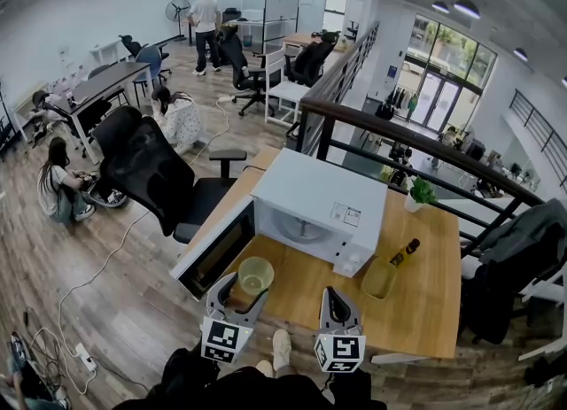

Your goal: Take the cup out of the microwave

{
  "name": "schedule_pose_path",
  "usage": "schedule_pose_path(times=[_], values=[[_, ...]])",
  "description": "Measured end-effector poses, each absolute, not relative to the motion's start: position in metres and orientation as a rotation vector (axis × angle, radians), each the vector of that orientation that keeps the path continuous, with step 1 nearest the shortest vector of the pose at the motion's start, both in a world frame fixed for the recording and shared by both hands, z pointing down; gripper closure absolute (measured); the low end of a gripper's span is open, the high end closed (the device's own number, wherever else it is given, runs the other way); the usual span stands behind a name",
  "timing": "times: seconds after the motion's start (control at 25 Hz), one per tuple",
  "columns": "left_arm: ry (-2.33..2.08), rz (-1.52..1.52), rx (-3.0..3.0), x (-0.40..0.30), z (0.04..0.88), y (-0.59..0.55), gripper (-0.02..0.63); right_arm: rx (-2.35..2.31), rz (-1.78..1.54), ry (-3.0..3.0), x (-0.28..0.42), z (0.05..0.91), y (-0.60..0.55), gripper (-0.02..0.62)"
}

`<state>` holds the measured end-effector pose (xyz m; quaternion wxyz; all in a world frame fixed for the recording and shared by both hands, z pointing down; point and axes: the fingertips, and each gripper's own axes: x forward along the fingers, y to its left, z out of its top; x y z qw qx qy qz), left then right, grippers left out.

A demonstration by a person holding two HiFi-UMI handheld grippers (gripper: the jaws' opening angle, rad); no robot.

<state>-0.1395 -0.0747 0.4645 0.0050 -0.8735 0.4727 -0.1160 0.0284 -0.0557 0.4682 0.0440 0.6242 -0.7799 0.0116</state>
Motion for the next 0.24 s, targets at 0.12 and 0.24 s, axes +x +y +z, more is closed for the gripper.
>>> schedule_pose_path(times=[0.12,0.24], values=[[1.480,-0.362,-2.737,-0.1391,0.4674,-0.0771,0.302,1.904,0.038,-2.384,0.0280,0.4715,-0.0578,0.580],[1.480,-0.362,-2.740,-0.1393,0.4697,-0.0789,0.302,1.903,0.041,-2.383,0.0271,0.4740,-0.0594,0.580]])
